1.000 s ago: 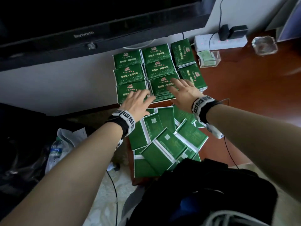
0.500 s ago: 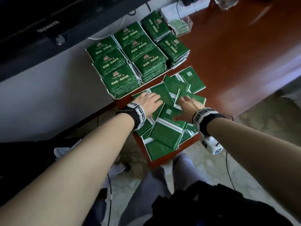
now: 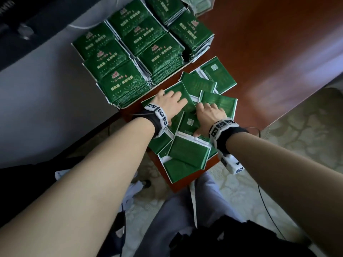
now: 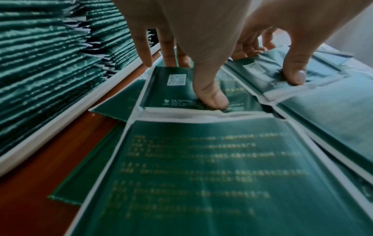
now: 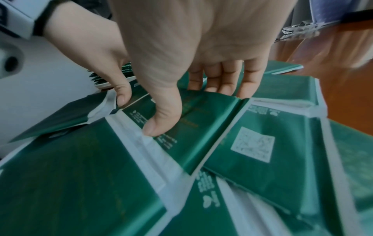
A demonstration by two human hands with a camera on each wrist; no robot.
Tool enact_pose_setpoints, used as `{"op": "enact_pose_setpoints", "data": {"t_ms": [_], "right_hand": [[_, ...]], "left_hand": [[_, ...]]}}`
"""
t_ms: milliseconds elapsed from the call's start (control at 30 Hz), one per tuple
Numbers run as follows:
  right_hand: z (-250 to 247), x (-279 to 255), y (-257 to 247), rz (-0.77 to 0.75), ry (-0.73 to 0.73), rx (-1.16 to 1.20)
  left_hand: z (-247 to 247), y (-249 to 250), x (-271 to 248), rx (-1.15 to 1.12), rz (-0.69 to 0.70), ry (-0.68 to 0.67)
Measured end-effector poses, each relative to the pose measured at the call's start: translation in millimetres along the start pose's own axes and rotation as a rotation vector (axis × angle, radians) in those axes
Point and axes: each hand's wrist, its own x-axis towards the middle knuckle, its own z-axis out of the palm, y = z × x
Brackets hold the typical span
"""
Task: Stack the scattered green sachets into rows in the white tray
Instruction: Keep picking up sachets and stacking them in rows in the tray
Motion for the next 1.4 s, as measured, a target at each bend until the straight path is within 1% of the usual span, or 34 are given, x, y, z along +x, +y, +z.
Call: {"op": "enact_pose_setpoints", "data": {"t_ms": [200, 300, 433, 533, 600, 700, 800, 867, 967, 1033, 1133, 1200, 1400], "right_hand": [[6.3, -8.4, 1.2, -0.013, 0.076, 0.025], [7.4, -14.4, 1.3, -0.023, 0.128, -0.028], [6.0, -23.6, -2.3, -0.066, 0.220, -0.152], [3.1, -27.3, 2.5, -0.097, 0.277, -0.161], [-5.2, -29.4, 8.5, -0.128, 0.234, -0.100], [-25.0, -32.5, 24.3, -0.156, 0.104, 0.003], [-44.2, -29.6, 48.5, -0.143, 0.084, -0.016], [-58.5, -26.0, 66.4, -0.154, 0.069, -0.051], [-78.3, -8.5, 99.0, -0.198, 0.034, -0.131], [-88.6, 10.8, 124.9, -0.222, 0.019, -0.201], [-102.9, 39.9, 165.7, -0.253, 0.000, -0.285], [-116.7, 55.4, 194.6, -0.289, -0.020, -0.338], [-163.7, 94.2, 280.3, -0.368, -0.049, -0.472]], "left_hand": [[8.1, 1.2, -4.7, 0.017, -0.015, 0.055], [10.5, 3.0, -11.1, 0.017, -0.034, 0.070], [6.6, 8.4, -19.4, 0.010, -0.090, 0.027], [1.0, 10.3, -20.6, 0.022, -0.138, -0.025], [-5.0, 9.4, -22.9, 0.041, -0.155, -0.084], [-18.3, 2.0, -25.9, -0.010, -0.173, -0.188], [-37.8, -11.0, -17.0, -0.110, -0.160, -0.256], [-52.2, -15.5, -5.6, -0.222, -0.181, -0.273], [-73.3, -10.7, 17.9, -0.363, -0.250, -0.214], [-84.2, -1.9, 41.4, -0.438, -0.274, -0.193], [-105.1, 17.6, 78.2, -0.526, -0.305, -0.221], [-120.6, 35.1, 101.6, -0.597, -0.350, -0.239], [-158.5, 82.6, 162.5, -0.728, -0.476, -0.207]]}}
